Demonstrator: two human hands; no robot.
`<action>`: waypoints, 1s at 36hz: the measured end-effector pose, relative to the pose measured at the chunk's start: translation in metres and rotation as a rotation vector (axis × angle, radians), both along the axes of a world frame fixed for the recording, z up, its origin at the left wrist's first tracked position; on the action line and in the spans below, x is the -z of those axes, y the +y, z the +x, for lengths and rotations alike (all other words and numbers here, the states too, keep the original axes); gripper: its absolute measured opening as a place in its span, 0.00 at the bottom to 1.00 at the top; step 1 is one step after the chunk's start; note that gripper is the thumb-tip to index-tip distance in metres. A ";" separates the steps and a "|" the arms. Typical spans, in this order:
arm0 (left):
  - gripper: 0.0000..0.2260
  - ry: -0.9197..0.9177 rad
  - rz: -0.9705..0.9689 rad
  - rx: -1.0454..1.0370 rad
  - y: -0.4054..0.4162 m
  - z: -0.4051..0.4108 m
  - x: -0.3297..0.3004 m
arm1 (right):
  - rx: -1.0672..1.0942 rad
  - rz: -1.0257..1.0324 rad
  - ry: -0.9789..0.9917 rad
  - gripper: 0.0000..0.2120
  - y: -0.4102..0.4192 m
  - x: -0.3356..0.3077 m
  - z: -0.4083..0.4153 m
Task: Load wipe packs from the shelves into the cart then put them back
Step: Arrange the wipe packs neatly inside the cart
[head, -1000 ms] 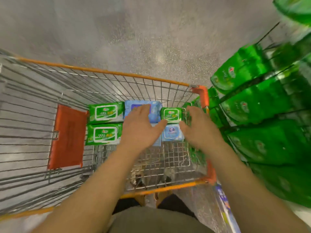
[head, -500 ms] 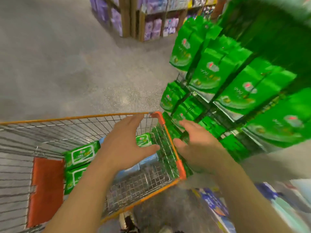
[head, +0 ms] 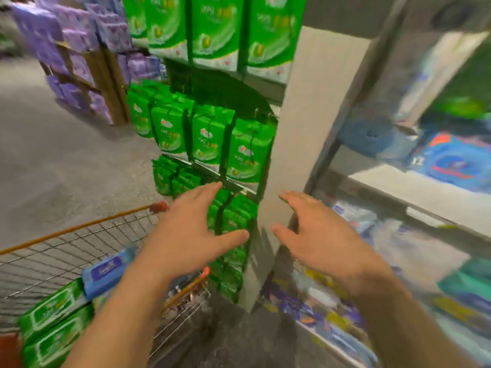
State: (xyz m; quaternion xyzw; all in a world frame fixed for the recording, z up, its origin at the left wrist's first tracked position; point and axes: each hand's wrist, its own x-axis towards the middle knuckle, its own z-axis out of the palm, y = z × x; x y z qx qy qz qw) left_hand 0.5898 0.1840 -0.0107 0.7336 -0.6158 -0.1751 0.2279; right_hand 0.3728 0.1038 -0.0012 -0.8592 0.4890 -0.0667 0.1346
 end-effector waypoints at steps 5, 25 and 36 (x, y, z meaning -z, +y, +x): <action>0.52 -0.004 -0.042 0.087 -0.006 -0.079 -0.014 | 0.149 -0.050 -0.037 0.28 0.018 -0.018 -0.091; 0.45 -0.028 -0.158 0.416 -0.076 -0.250 -0.046 | 0.522 -0.007 -0.038 0.28 0.028 -0.038 -0.284; 0.38 0.131 -0.222 0.454 -0.158 -0.267 -0.051 | 0.572 -0.061 -0.129 0.28 -0.038 -0.044 -0.293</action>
